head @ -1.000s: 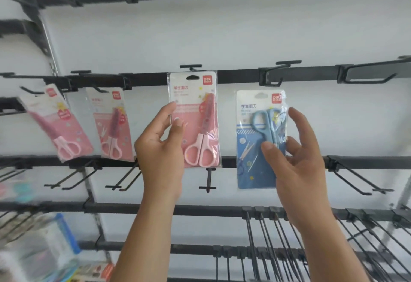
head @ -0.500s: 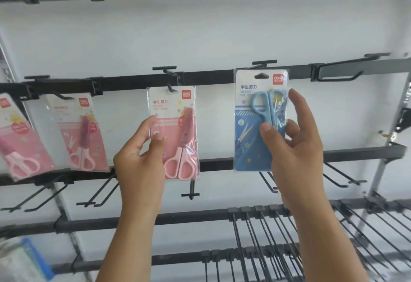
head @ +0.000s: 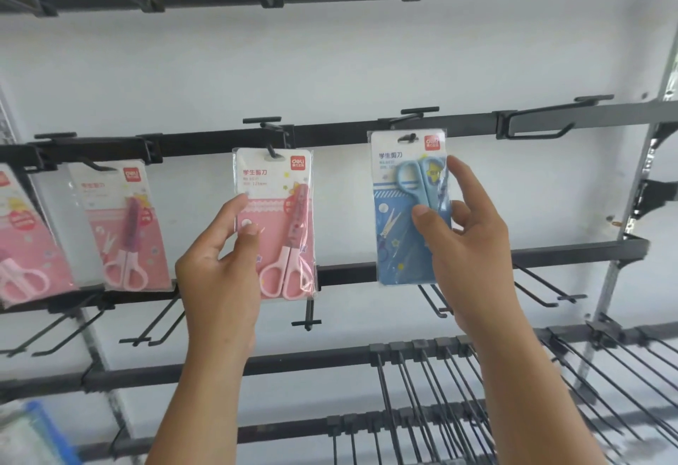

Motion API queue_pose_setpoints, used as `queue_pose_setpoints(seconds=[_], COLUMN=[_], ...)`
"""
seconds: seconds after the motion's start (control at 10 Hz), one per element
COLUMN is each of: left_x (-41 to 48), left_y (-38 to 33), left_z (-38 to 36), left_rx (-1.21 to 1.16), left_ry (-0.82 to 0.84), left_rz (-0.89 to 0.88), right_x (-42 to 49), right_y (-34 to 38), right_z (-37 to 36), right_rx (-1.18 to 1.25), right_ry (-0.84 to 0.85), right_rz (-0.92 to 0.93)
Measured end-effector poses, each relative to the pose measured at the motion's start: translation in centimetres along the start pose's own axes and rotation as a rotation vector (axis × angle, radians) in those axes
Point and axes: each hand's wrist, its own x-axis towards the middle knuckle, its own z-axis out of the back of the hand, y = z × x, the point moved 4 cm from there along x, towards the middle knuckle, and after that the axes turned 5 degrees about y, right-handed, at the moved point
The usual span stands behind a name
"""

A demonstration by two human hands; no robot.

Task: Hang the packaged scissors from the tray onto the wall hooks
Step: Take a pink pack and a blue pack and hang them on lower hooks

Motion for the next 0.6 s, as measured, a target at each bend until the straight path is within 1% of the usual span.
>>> queue_pose_setpoints(seconds=[0.1, 0.3, 0.5, 0.6], left_x=[0.0, -0.1, -0.6, -1.0], left_y=[0.0, -0.2, -0.4, -0.4], left_z=[0.1, -0.5, -0.3, 0.3], left_rx=[-0.009, 0.005, 0.048, 0.109], left_ry=[0.003, 0.018, 0.030, 0.028], left_rz=[-0.002, -0.016, -0.036, -0.040], right_x=[0.0, 0.8, 0.4, -0.1], right_y=[-0.8, -1.4, -1.7, -1.3], right_z=[0.2, 0.0, 0.1, 0.9], right_rx=[-0.023, -0.071, -0.051, -0.109], right_ry=[-0.008, 0.021, 0.047, -0.031], right_rz=[-0.049, -0.067, -0.078, -0.021])
